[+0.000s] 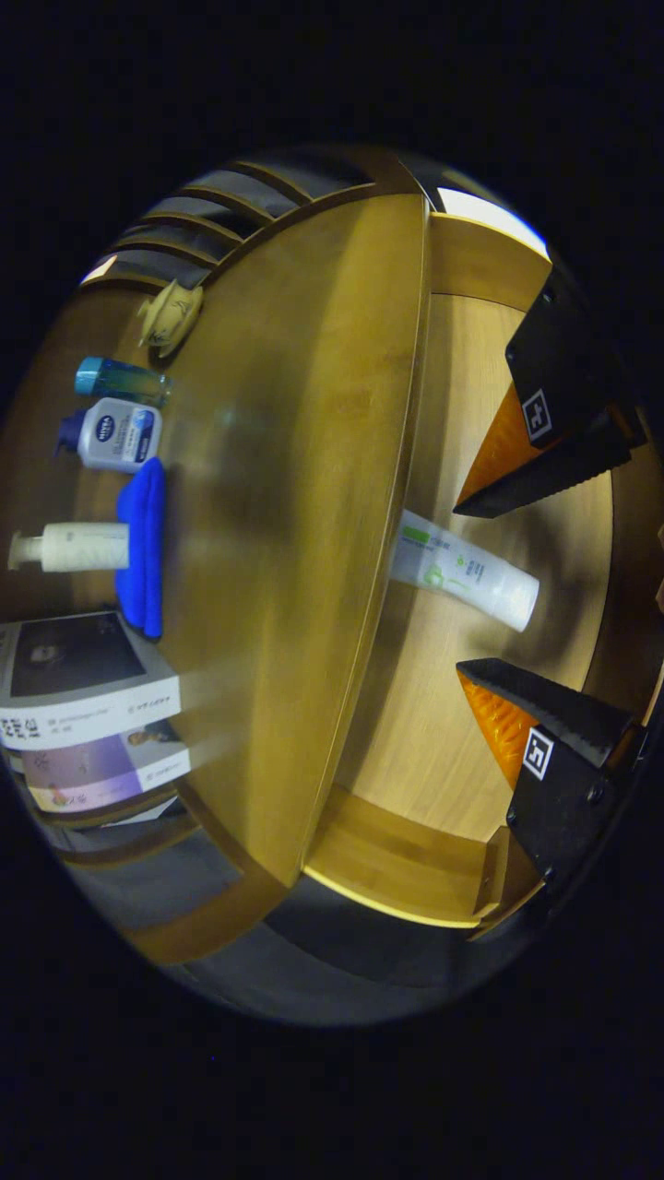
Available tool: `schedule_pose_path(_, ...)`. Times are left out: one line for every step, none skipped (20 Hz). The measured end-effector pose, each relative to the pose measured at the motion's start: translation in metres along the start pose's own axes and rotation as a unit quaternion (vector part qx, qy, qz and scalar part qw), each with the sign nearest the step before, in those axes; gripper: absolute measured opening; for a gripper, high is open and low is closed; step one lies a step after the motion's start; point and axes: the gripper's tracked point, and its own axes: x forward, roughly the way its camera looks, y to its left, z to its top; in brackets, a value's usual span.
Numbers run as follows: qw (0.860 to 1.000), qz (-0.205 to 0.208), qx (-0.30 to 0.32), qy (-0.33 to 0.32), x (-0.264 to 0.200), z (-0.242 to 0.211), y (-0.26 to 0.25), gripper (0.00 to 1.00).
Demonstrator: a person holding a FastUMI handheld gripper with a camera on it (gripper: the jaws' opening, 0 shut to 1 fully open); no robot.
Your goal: Pull open the drawer, take out the items inside it, and place them on the countertop above the cabinet.
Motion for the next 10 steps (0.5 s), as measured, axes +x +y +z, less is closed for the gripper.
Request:
schedule_pose_path(1.000, -0.001, 0.001, 0.011, 0.002, 0.000, -0.001, 0.96)
schedule_pose_path(1.000, 0.007, 0.009, 0.015, 0.006, -0.002, 0.003, 0.96)
schedule_pose_path(1.000, 0.009, 0.014, 0.016, 0.012, 0.000, 0.005, 0.96)
schedule_pose_path(1.000, 0.010, 0.013, 0.025, 0.009, 0.002, 0.005, 0.95)
schedule_pose_path(0.999, 0.005, 0.008, 0.039, 0.013, -0.002, 0.004, 0.95)
schedule_pose_path(0.999, 0.001, 0.006, 0.050, 0.016, -0.003, 0.004, 0.95)
schedule_pose_path(0.999, -0.002, 0.006, 0.054, 0.017, -0.001, 0.004, 0.95)
schedule_pose_path(0.999, -0.010, 0.005, 0.051, 0.023, 0.002, 0.002, 0.93)
schedule_pose_path(0.999, -0.021, -0.002, 0.047, 0.026, 0.004, 0.000, 0.90)
schedule_pose_path(0.998, -0.027, -0.012, 0.050, 0.027, 0.004, -0.001, 0.86)
